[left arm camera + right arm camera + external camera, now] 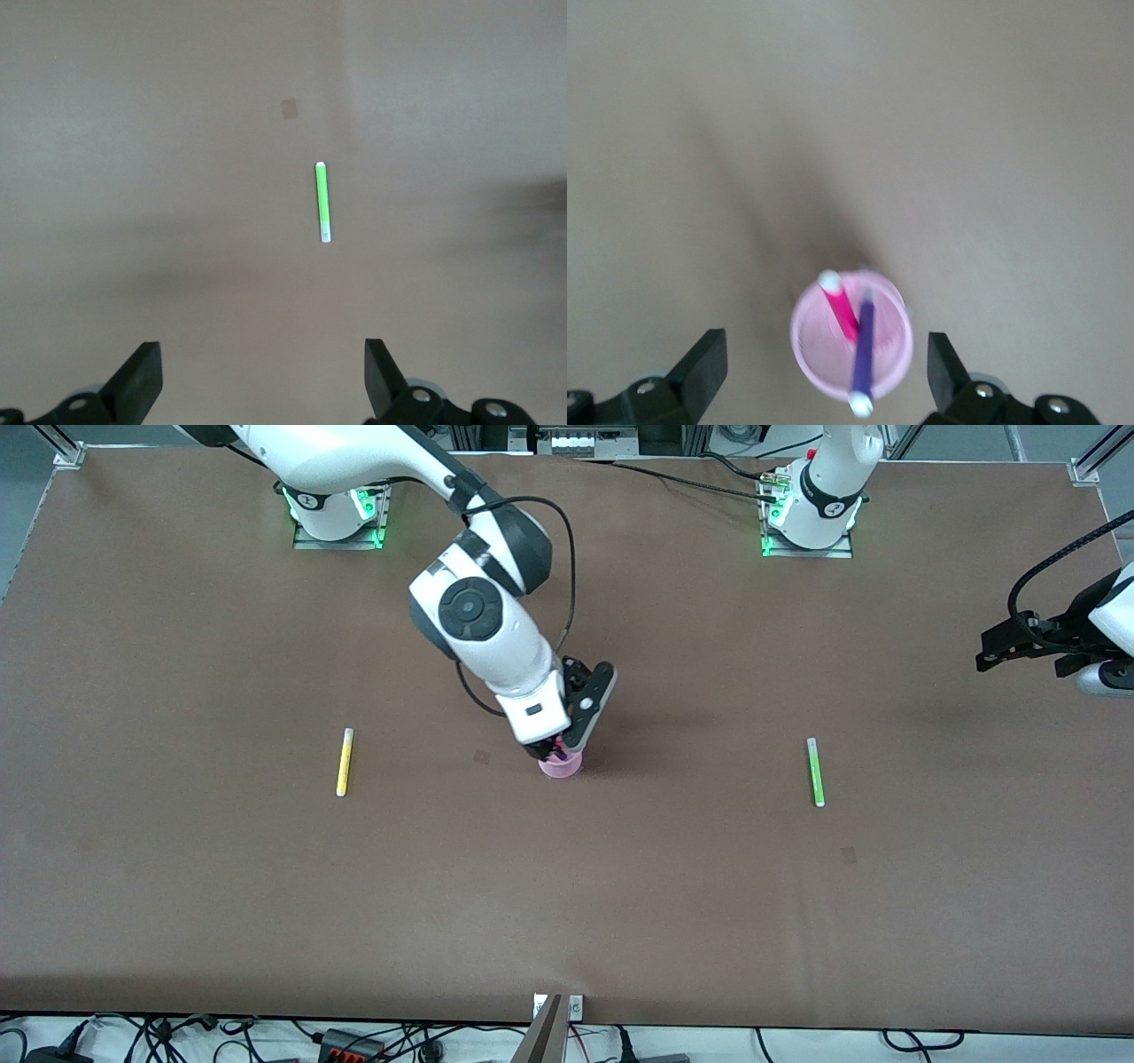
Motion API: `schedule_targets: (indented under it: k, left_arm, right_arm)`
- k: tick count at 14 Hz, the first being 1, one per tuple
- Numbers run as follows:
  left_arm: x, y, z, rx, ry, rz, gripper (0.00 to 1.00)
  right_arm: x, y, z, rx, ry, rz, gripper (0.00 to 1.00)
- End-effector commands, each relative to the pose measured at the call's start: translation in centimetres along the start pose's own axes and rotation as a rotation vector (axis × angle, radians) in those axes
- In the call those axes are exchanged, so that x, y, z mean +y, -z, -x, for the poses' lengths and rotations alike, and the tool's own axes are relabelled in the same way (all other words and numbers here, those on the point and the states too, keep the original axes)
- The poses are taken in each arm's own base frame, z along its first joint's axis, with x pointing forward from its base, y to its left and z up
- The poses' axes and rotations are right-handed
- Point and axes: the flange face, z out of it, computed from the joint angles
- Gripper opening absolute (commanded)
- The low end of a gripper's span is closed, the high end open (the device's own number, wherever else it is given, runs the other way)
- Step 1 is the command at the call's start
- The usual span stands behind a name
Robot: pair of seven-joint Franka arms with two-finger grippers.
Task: Organize pens into pink holder with both arms
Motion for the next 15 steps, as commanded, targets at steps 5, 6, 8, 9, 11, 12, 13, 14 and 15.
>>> schedule_targets:
  k: [5,6,8,9,11,12,13,14,15]
  left_arm:
    - [0.3,0.6,0.8,0.001,0.009,0.020,1.00]
    - [0.3,0.6,0.8,0.001,0.009,0.020,1.00]
    - [0.3,0.6,0.8,0.001,0.009,0.020,1.00]
    - [0.3,0.6,0.8,0.001,0.007,0.020,1.00]
    - [0.8,0.7,0.8,0.002,0.001,0.020,1.00]
    - [1.2,0.7,0.8,0.002,-0.006,0.020,1.00]
    - [1.4,0.7,0.9,0.003,-0.009,0.020,1.00]
    - [1.5,0.9,0.9,0.008,-0.011,0.020,1.00]
    - [1.9,0.9,0.7,0.017,-0.018,0.019,1.00]
  right_arm:
    - [10.4,5.6,6.8,-0.121,-0.423,0.000,1.00]
    - [12.0,6.3,8.2,-0.151,-0.482,0.002,1.00]
    - [14.4,7.7,10.5,-0.197,-0.603,0.007,1.00]
    - [15.5,8.6,11.5,-0.216,-0.682,0.007,1.00]
    - [17.3,10.5,13.1,-0.250,-0.796,0.010,1.00]
    - [17.8,10.8,13.7,-0.274,-0.848,0.014,1.00]
    - [17.7,11.0,14.0,-0.290,-0.899,0.023,1.00]
    - [17.9,12.0,14.4,-0.289,-0.951,0.045,1.00]
    - [18.2,13.1,14.9,-0.291,-0.965,0.080,1.00]
